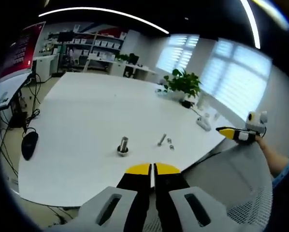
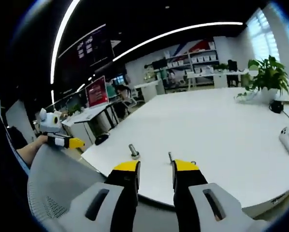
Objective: Place the washer onto the threaded stud by aligning its center hole with the stud, sliding it down to the base, and recovering from edge contact or off-axis alignment until the washer reaches the visible bottom stop.
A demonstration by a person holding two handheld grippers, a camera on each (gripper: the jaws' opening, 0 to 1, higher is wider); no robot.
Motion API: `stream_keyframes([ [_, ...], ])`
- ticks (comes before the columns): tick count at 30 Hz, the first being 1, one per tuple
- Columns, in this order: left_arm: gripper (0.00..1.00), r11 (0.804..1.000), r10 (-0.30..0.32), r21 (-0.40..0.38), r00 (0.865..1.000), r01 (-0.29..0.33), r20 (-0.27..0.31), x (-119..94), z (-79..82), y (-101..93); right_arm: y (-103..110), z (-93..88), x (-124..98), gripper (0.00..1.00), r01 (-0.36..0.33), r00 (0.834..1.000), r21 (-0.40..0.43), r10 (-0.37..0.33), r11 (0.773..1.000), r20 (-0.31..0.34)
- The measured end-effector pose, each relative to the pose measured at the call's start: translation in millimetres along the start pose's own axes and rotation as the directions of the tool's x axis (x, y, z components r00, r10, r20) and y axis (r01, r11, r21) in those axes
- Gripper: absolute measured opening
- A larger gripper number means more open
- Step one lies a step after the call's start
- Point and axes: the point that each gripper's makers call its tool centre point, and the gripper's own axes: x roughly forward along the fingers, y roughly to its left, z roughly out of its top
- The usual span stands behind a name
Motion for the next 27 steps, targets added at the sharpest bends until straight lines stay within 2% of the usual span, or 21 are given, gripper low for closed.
stream_keyframes([
  [4, 0.00, 1.000, 0.007, -0.008, 1.000, -0.006, 0.021, -0.6, 3.5, 0.2, -0.2, -3.6, 0.9, 0.29, -0.006, 1.000, 0.026, 0.006, 1.000, -0.015],
  [10, 0.00, 0.999, 0.025, -0.025, 0.999, -0.024, 0.034, -1.1, 5.8, 2.9, 4.4, -8.2, 2.8, 0.29, -0.041, 0.998, 0.023, 0.042, 0.999, -0.045],
  [15, 0.00, 0.998, 0.064, -0.033, 0.996, -0.062, 0.062, -3.0, 10.7, 8.8, 6.5, -11.5, 3.4, 0.28, -0.055, 0.996, 0.015, 0.056, 0.998, -0.068],
  [16, 0.00, 0.998, 0.062, -0.028, 0.994, -0.059, 0.087, -3.8, 14.8, 8.4, 6.6, -13.0, 3.5, 0.28, -0.057, 0.995, 0.015, 0.058, 0.998, -0.078],
  [17, 0.01, 0.996, 0.083, -0.042, 0.991, -0.079, 0.107, -4.3, 18.0, 11.7, 6.6, -13.4, 3.8, 0.28, -0.059, 0.995, 0.011, 0.060, 0.998, -0.082],
  [21, 0.02, 0.984, 0.172, -0.055, 0.980, -0.167, 0.100, -9.0, 16.2, 25.8, 7.7, -15.0, 4.6, 0.27, -0.070, 0.993, -0.002, 0.070, 0.998, -0.096],
  [22, 0.02, 0.976, 0.213, -0.064, 0.972, -0.208, 0.096, -11.4, 15.2, 31.2, 8.4, -15.6, 4.4, 0.27, -0.076, 0.992, -0.005, 0.075, 0.997, -0.100],
  [25, 0.04, 0.961, 0.274, -0.070, 0.954, -0.267, 0.121, -16.5, 19.8, 35.3, 12.4, -17.3, 4.2, 0.27, -0.114, 0.987, -0.014, 0.112, 0.993, -0.118],
  [26, 0.07, 0.950, 0.307, -0.097, 0.942, -0.295, 0.135, -19.4, 22.6, 37.8, 12.3, -16.6, 4.3, 0.27, -0.122, 0.986, -0.014, 0.120, 0.992, -0.115],
  [27, 0.12, 0.927, 0.368, -0.147, 0.909, -0.344, 0.196, -27.3, 33.0, 43.4, 12.8, -16.4, 4.4, 0.27, -0.130, 0.985, -0.013, 0.127, 0.991, -0.113],
])
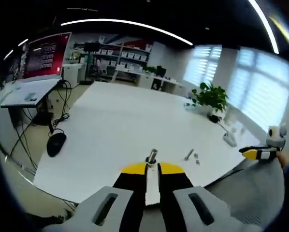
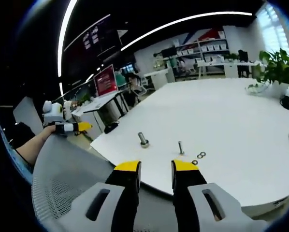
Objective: Place the washer onto the threaded stud by aligning its center hole with the stud, sliding it down to the base, and recovering from edge contact or off-axis alignment until the washer reaches the visible bottom stop.
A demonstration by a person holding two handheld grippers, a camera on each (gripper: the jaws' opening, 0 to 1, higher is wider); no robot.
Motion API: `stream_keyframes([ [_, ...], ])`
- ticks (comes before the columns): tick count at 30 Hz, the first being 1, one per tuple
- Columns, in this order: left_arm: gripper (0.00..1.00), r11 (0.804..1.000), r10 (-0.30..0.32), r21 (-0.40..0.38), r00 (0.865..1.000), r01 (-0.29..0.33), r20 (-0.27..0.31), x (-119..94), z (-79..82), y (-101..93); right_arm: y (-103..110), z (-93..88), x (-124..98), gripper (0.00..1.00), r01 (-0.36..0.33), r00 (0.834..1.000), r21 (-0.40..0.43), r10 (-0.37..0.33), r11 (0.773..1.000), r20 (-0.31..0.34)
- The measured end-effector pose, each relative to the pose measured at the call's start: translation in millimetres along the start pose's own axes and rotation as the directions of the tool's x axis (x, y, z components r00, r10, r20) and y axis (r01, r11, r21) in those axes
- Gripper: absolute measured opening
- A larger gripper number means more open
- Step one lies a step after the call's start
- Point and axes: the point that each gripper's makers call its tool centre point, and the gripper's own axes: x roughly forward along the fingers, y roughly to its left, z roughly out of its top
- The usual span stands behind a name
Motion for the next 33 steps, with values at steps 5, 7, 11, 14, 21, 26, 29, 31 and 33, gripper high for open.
stream_keyframes([
  [5, 0.35, 0.998, 0.053, -0.035, 0.998, -0.052, 0.032, -6.3, 4.2, -13.0, 11.3, 4.3, 1.5, 0.26, -0.090, 0.996, -0.017, 0.090, 0.996, 0.015],
  [7, 0.35, 0.989, 0.107, 0.101, 0.994, -0.106, 0.000, -5.8, -0.3, -15.2, 18.8, 1.9, 1.0, 0.25, -0.159, 0.987, -0.081, 0.158, 0.984, -0.015],
  [11, 0.40, 0.959, 0.164, 0.244, 0.985, -0.145, -0.058, 2.8, -10.4, -19.3, 18.0, 9.9, 1.3, 0.25, -0.261, 0.965, -0.120, 0.263, 0.958, -0.002],
  [14, 0.39, 0.910, 0.230, 0.376, 0.968, -0.177, -0.101, 5.6, -20.6, -8.0, -2.6, 9.9, 5.2, 0.26, -0.247, 0.968, -0.208, 0.248, 0.947, -0.018],
  [21, 0.41, 0.919, 0.222, 0.368, 0.955, -0.137, -0.199, 6.5, -39.7, -1.7, -48.4, -19.8, 26.4, 0.26, -0.337, 0.935, -0.307, 0.279, 0.890, -0.217],
  [26, 0.39, 0.908, 0.261, 0.393, 0.930, -0.145, -0.258, 5.3, -51.5, 6.3, -67.4, -15.1, 46.9, 0.26, -0.459, 0.874, -0.386, 0.329, 0.800, -0.358],
  [29, 0.33, 0.903, 0.259, 0.411, 0.922, -0.124, -0.289, 4.6, -58.3, 4.8, -74.3, -18.6, 62.8, 0.26, -0.560, 0.805, -0.416, 0.351, 0.717, -0.478],
  [31, 0.32, 0.896, 0.308, 0.419, 0.886, -0.147, -0.347, -0.4, -67.4, 15.3, -77.2, -28.6, 75.3, 0.25, -0.620, 0.757, -0.430, 0.355, 0.656, -0.549],
  [33, 0.30, 0.896, 0.301, 0.419, 0.893, -0.145, -0.336, 2.3, -65.1, 14.8, -84.7, -47.1, 84.9, 0.25, -0.678, 0.693, -0.445, 0.308, 0.585, -0.652],
])
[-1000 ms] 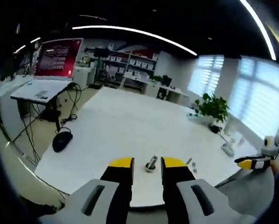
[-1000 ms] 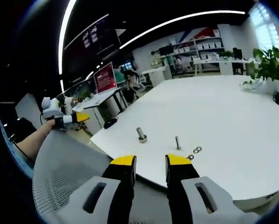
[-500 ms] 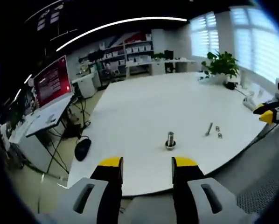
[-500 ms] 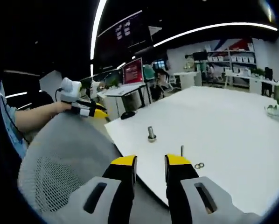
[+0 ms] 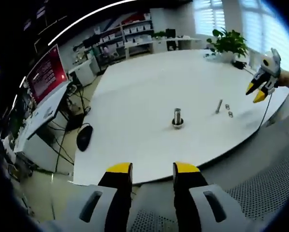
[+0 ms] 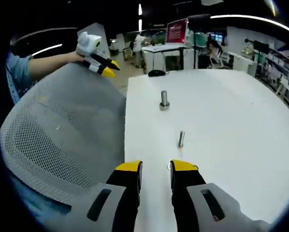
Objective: Place the washer onto the threaded stud by aligning its center hole with the stud, sliding it down to the base, and recovering from edge contact or off-axis alignment until the washer reaches the visible bottom stop.
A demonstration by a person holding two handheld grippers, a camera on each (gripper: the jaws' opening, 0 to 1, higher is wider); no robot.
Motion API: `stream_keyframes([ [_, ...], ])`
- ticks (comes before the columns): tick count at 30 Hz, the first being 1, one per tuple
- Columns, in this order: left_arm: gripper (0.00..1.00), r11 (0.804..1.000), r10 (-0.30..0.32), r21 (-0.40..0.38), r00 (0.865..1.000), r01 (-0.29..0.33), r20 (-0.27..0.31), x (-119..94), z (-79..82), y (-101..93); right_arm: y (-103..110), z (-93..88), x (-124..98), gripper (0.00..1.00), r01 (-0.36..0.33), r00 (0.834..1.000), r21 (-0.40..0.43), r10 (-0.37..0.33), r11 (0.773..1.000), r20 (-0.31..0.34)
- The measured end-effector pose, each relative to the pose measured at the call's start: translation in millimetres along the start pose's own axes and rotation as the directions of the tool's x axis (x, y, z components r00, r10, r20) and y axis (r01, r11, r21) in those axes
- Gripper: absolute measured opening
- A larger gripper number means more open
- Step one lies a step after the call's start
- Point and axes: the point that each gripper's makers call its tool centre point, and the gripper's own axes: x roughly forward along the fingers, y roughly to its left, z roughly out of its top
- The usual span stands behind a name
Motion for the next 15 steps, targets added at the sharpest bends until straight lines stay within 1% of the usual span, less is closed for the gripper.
stream_keyframes([
  [2, 0.26, 1.000, 0.008, -0.012, 1.000, -0.008, -0.002, -0.1, -1.1, 3.7, -2.9, -9.2, 12.2, 0.25, -0.029, 0.997, -0.074, 0.024, 0.997, -0.068],
  [3, 0.26, 1.000, 0.007, -0.014, 1.000, -0.007, -0.011, 0.8, -2.6, 4.4, -7.5, -16.5, 21.5, 0.25, -0.043, 0.993, -0.094, 0.032, 0.995, -0.111],
  [4, 0.26, 1.000, 0.008, -0.013, 1.000, -0.008, -0.018, 2.5, -3.7, 7.4, -9.2, -18.4, 23.3, 0.25, -0.040, 0.992, -0.090, 0.029, 0.995, -0.124],
  [5, 0.26, 1.000, 0.014, -0.010, 1.000, -0.014, -0.026, 3.2, -5.6, 9.8, -12.5, -24.0, 29.1, 0.25, -0.055, 0.986, -0.103, 0.037, 0.993, -0.165],
  [7, 0.25, 1.000, 0.017, -0.010, 0.999, -0.018, -0.048, 3.8, -9.3, 10.3, -20.0, -25.0, 36.9, 0.25, -0.071, 0.979, -0.144, 0.042, 0.987, -0.198],
  [9, 0.22, 1.000, 0.018, -0.009, 0.999, -0.018, -0.048, 2.9, -9.3, 10.9, -24.5, -23.1, 42.2, 0.25, -0.084, 0.976, -0.146, 0.052, 0.986, -0.213],
  [10, 0.22, 1.000, 0.019, -0.018, 0.999, -0.020, -0.038, 3.1, -7.9, 11.6, -26.0, -21.1, 45.9, 0.25, -0.104, 0.972, -0.149, 0.068, 0.983, -0.227],
  [11, 0.22, 1.000, 0.021, -0.023, 0.999, -0.021, -0.033, 3.6, -7.2, 13.2, -27.1, -20.1, 48.4, 0.25, -0.126, 0.965, -0.167, 0.082, 0.978, -0.247],
  [12, 0.21, 0.999, 0.022, -0.025, 0.999, -0.022, -0.032, 3.9, -7.6, 14.2, -29.8, -20.0, 50.2, 0.25, -0.134, 0.961, -0.183, 0.082, 0.974, -0.264],
  [13, 0.20, 0.999, 0.031, -0.026, 0.999, -0.032, -0.029, 3.9, -7.9, 17.2, -33.2, -20.3, 52.3, 0.24, -0.147, 0.953, -0.202, 0.084, 0.968, -0.291],
  [15, 0.19, 0.999, 0.033, -0.025, 0.999, -0.034, -0.032, 4.7, -8.4, 17.2, -35.7, -20.4, 56.0, 0.23, -0.181, 0.941, -0.237, 0.098, 0.954, -0.324],
])
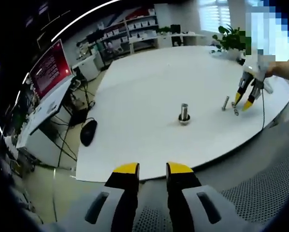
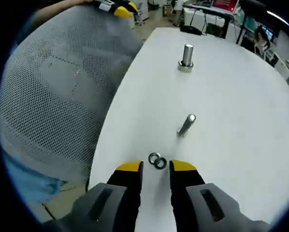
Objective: Place the washer onto the threaded stud by aligning its center hole with the stud, sliding it down to the base, and recovering from edge contact or off-axis alignment until the washer reaches the visible bottom stop.
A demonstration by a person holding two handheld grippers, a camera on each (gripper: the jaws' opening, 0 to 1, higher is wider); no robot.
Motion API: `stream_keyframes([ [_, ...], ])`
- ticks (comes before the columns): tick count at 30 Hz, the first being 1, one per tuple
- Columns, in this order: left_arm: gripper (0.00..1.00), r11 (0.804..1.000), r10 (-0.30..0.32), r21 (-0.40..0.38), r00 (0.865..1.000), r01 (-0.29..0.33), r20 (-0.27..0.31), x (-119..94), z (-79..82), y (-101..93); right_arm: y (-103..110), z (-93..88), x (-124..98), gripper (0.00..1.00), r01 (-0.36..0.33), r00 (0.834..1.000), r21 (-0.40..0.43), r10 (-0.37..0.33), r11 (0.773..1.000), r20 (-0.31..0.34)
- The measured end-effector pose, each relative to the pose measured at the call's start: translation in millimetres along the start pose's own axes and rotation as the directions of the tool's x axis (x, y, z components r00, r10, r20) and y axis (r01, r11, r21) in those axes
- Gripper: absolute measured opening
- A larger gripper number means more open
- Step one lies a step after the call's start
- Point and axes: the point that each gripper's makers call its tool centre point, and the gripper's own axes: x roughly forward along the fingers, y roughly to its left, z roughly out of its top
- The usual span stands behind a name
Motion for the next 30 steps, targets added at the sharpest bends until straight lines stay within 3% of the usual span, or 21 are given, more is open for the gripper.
stream_keyframes([
  [6, 0.16, 1.000, 0.005, 0.003, 1.000, -0.005, -0.016, 0.1, -3.0, -0.2, -2.4, -9.6, 8.7, 0.22, -0.053, 0.991, -0.131, 0.037, 0.990, -0.126],
  [9, 0.14, 1.000, 0.005, 0.001, 1.000, -0.005, -0.012, -0.1, -2.3, -0.6, -0.2, -9.6, 13.0, 0.16, -0.069, 0.987, -0.178, 0.042, 0.982, -0.156],
  [13, 0.14, 1.000, 0.006, -0.002, 1.000, -0.006, -0.003, 0.6, -1.0, -0.2, -1.3, -11.2, 15.3, 0.17, -0.079, 0.983, -0.200, 0.043, 0.977, -0.179],
  [18, 0.13, 1.000, 0.005, -0.003, 1.000, -0.005, -0.002, 0.8, -0.8, -0.1, -2.8, -9.8, 18.3, 0.17, -0.081, 0.981, -0.208, 0.042, 0.975, -0.188],
  [23, 0.13, 1.000, 0.004, -0.005, 1.000, -0.004, 0.002, 0.7, 0.4, -0.1, -6.7, -8.7, 17.6, 0.11, -0.061, 0.982, -0.210, 0.021, 0.976, -0.188],
  [25, 0.13, 1.000, 0.004, -0.008, 1.000, -0.004, 0.009, 0.4, 1.4, -0.3, -10.5, -9.6, 16.1, 0.14, -0.037, 0.983, -0.205, -0.001, 0.978, -0.182],
  [27, 0.13, 1.000, 0.003, -0.009, 1.000, -0.003, 0.010, 0.6, 1.8, -0.3, -5.5, -11.0, 12.8, 0.20, -0.054, 0.984, -0.153, 0.026, 0.987, -0.176],
  [30, 0.13, 1.000, 0.003, -0.008, 1.000, -0.003, 0.009, 0.4, 1.6, -0.6, -6.3, -13.8, 11.3, 0.22, -0.042, 0.986, -0.161, 0.015, 0.986, -0.168],
])
